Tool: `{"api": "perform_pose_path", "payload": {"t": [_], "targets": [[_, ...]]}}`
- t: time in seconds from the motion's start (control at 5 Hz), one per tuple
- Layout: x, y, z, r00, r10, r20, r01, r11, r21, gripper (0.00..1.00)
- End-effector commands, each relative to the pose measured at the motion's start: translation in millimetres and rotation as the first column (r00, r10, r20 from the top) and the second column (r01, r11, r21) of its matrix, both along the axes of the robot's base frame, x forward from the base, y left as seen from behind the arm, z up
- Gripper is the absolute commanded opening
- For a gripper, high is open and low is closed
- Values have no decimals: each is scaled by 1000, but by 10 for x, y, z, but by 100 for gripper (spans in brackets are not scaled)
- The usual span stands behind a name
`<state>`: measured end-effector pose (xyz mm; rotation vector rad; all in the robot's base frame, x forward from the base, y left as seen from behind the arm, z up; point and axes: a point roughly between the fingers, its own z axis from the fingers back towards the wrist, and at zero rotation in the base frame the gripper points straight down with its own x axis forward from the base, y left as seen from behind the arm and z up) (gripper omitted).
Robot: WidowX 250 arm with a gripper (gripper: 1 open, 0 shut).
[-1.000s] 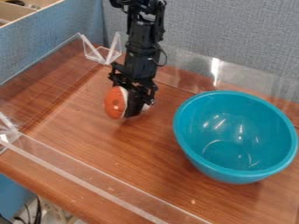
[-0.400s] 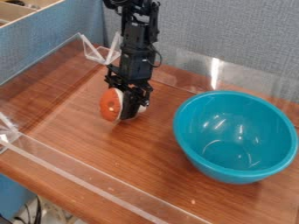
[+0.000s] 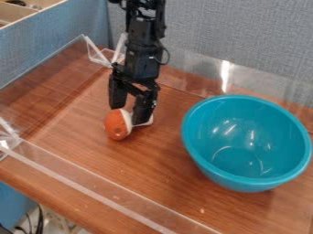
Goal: Remove the mushroom from inside the blue bowl and put it on the table
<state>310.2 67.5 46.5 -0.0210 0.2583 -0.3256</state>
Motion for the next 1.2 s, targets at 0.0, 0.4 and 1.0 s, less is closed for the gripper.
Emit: {"api": "perform_pose_path", "payload": {"t": [0.0, 0.4, 1.0], "targets": [[25, 59, 257, 996, 10, 87, -12, 1000, 16, 100], [-1, 67, 180, 997, 7, 81, -8, 1000, 15, 100], [-46, 76, 256, 995, 8, 100, -8, 1000, 3, 0]]}}
